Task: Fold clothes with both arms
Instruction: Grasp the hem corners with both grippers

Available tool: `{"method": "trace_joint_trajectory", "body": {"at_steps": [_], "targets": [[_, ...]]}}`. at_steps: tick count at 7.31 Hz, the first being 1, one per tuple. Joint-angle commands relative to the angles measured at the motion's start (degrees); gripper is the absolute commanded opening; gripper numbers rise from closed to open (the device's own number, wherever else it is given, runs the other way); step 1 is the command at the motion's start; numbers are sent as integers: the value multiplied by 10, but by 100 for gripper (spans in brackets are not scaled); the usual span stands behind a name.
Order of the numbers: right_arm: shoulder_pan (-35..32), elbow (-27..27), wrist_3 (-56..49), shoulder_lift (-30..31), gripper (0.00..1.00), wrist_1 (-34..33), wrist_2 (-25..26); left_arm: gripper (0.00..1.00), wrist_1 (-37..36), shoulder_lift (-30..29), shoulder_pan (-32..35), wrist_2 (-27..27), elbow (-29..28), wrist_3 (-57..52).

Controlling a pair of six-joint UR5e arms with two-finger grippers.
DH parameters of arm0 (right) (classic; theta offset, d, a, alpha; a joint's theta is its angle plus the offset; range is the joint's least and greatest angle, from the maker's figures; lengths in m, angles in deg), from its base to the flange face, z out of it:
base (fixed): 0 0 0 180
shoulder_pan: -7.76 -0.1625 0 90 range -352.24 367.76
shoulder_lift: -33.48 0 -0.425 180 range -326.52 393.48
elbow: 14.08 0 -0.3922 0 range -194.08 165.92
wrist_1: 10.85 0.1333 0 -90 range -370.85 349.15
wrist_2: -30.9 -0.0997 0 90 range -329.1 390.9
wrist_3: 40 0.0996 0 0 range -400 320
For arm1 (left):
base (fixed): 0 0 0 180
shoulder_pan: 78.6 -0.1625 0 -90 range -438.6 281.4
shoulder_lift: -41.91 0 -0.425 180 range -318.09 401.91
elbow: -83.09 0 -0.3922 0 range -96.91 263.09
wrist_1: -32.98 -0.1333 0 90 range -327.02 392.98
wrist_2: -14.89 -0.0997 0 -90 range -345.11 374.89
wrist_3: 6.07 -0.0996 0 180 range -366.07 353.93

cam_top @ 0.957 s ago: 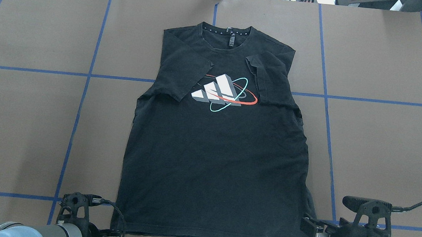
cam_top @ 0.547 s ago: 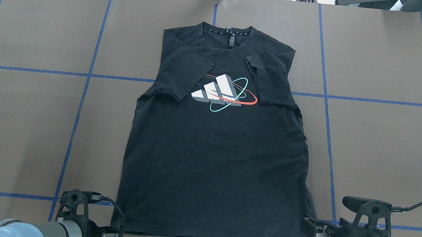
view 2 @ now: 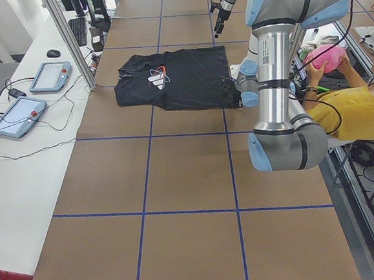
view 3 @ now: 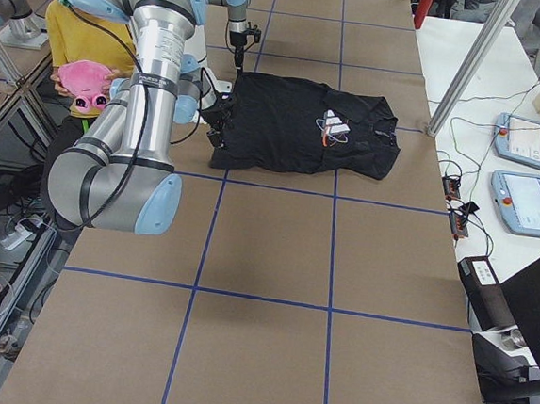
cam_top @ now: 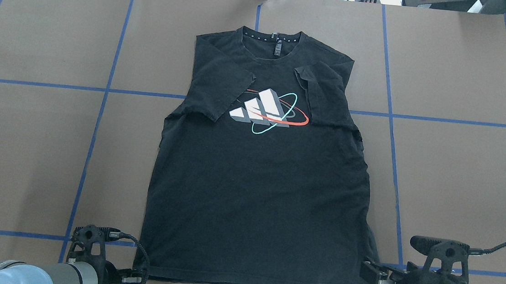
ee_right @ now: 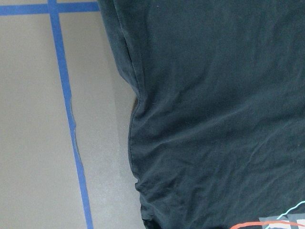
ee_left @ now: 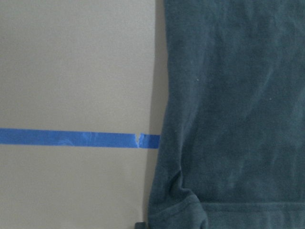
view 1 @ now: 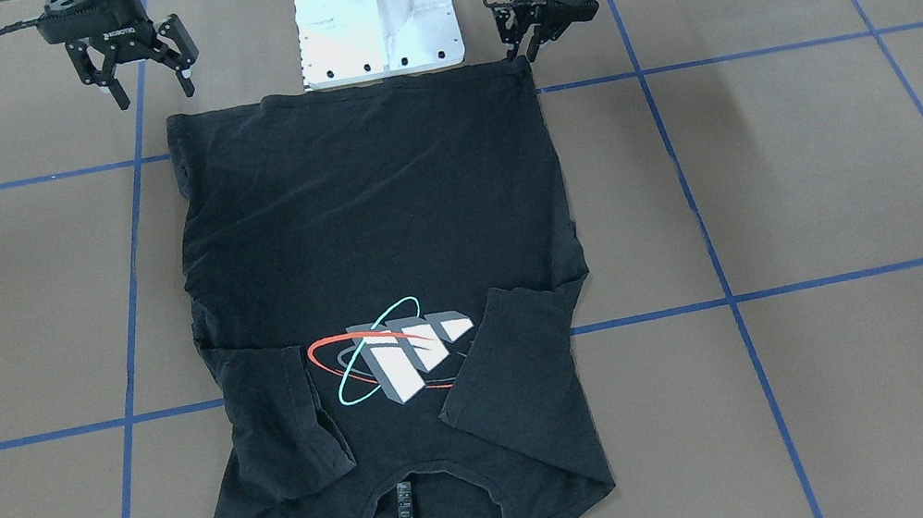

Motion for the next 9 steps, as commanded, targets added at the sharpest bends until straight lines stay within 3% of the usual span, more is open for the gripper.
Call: {"method": "trace_joint_trajectory", "body": {"at_steps": [1,2,3,9], "targets": [[0,0,0,0,100,0,0,14,0,0,0,-2,0,1],[1,0,0,0,100,0,0,3,0,0,0,-3,-2,2],[1,0,0,0,100,-2,0,0,0,0,0,-3,-2,5],[29,-28,45,-4,99,1,29,0,0,-2,-1,-4,-2,7]]}}
